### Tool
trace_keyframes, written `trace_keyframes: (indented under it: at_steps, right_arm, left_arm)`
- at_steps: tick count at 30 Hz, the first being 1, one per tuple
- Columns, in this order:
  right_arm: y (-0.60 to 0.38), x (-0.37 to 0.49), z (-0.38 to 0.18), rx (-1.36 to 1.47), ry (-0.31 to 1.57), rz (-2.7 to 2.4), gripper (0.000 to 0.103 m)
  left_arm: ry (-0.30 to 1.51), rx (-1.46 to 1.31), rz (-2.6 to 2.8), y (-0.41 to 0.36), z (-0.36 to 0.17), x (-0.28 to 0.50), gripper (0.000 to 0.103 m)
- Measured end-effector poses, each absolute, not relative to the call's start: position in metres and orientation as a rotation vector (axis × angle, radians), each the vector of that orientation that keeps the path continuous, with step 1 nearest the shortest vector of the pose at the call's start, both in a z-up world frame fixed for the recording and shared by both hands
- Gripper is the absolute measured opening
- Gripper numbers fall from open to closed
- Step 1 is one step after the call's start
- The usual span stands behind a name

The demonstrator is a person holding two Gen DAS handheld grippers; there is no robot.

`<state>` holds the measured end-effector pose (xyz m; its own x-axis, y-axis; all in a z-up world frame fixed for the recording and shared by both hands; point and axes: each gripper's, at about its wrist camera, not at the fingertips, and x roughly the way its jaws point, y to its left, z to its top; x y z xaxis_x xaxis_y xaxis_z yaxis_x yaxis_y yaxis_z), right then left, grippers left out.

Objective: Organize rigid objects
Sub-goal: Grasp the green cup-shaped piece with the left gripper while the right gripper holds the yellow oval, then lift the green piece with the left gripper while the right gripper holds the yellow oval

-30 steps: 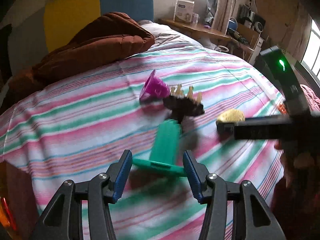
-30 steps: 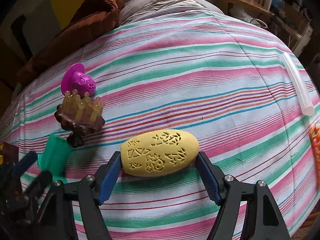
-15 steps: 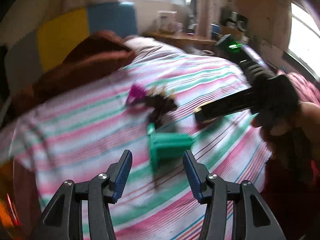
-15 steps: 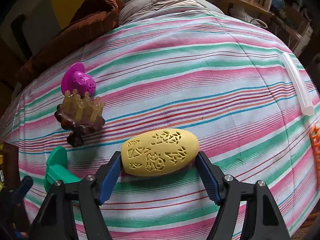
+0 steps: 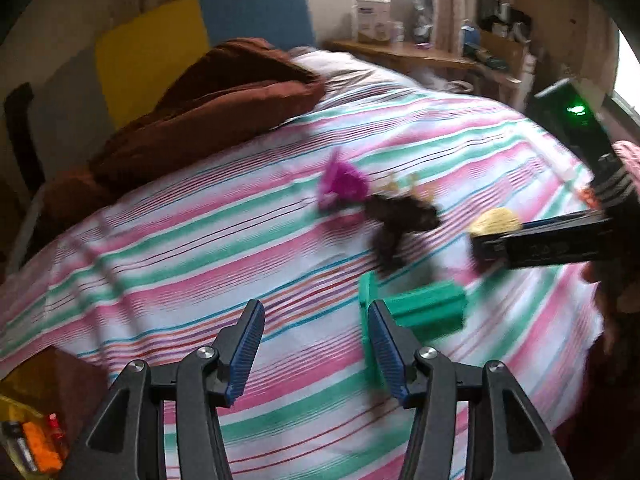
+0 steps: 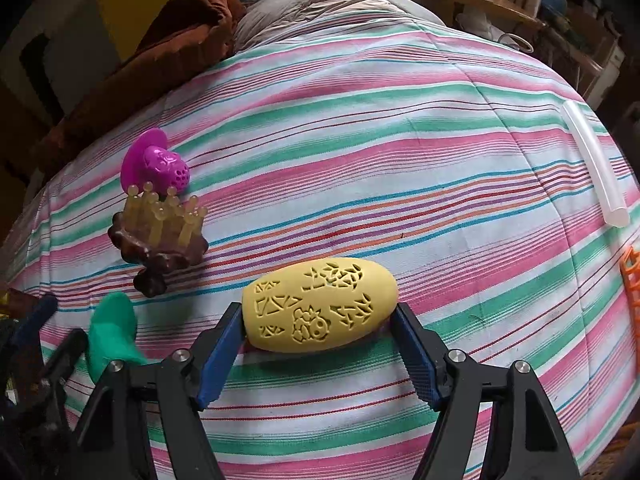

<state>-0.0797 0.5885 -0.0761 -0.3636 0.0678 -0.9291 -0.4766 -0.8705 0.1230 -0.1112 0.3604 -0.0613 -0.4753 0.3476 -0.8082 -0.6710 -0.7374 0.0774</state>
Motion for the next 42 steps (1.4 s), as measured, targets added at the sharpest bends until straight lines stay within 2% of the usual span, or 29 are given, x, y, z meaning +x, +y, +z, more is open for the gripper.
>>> trace_keyframes:
  at_steps: [3,6,11,17,22,27,29,42]
  right_arm:
    - [0.587,-0.081,-0.076,-1.529,0.543,2.283,0.074]
    - [0.587,-0.081,-0.075,-1.528,0.544,2.284,0.074]
    - [0.587,-0.079,-0.078,-1.528,0.542,2.281,0.074]
    - [0.587,-0.079,-0.078,-1.527,0.543,2.282,0.074]
    - [0.586,-0.079,-0.078,-1.529,0.538,2.282,0.074]
    - [0.585,-0.079,-0.079,-1.531,0.529,2.281,0.074]
    - [0.584,-0.078,-0.080,-1.531,0.522,2.280,0.074]
    - [0.579,-0.080,-0.078,-1.520,0.485,2.293,0.073]
  left_arm:
    - [0.507,-1.155,2.224,0.348,-0.071,-0.115,0.055]
    - [0.409,-1.190,2.214,0.335,-0.076,-0.112,0.054]
    - [0.236,-1.079,2.227,0.320,-0.062,-0.090,0.056]
    - [0.349,-1.016,2.194,0.358,-0.059,-0.079,0.059]
    - [0.326,-1.015,2.234,0.371,-0.060,-0.087,0.059]
    - [0.306,-1.034,2.268,0.369,-0.074,-0.090,0.044]
    - [0.289,-1.037,2.275,0.367,-0.078,-0.092,0.035]
    - [0.188,-1.000,2.267,0.339,-0.060,-0.079,0.035]
